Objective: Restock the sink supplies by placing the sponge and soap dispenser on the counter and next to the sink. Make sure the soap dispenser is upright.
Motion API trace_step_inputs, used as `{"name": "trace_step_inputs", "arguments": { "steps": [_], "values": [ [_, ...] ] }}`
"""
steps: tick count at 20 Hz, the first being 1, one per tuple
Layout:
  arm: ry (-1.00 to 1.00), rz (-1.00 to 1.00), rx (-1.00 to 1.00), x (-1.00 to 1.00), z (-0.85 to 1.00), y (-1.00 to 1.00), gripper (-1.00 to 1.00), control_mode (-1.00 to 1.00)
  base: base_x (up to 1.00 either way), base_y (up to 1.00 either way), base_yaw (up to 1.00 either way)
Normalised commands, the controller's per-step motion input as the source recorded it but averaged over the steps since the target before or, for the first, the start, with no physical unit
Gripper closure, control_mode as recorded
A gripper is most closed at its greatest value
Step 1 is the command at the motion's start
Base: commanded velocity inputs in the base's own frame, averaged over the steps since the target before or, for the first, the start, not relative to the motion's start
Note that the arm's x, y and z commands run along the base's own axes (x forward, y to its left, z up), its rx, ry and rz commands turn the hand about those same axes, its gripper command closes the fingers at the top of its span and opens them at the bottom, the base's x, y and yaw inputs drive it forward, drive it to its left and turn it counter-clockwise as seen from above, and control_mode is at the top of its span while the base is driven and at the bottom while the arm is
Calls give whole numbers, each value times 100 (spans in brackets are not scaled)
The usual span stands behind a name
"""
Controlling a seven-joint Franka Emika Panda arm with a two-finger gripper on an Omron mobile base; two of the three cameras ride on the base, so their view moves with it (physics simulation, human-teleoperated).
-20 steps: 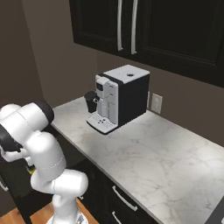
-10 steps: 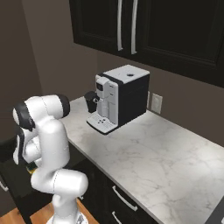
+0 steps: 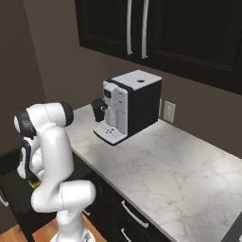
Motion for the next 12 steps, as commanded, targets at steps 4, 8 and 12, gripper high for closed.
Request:
{"name": "trace_step_inputs", "arguments": {
  "steps": [4, 8, 12],
  "values": [
    [0, 0, -11, 0, -18, 22, -100, -100, 0, 0, 0],
    [0, 1, -7, 0, -28, 6, -100, -100, 0, 0, 0],
    [0, 0, -2, 2, -22, 0, -100, -100, 0, 0, 0]
  ]
}}
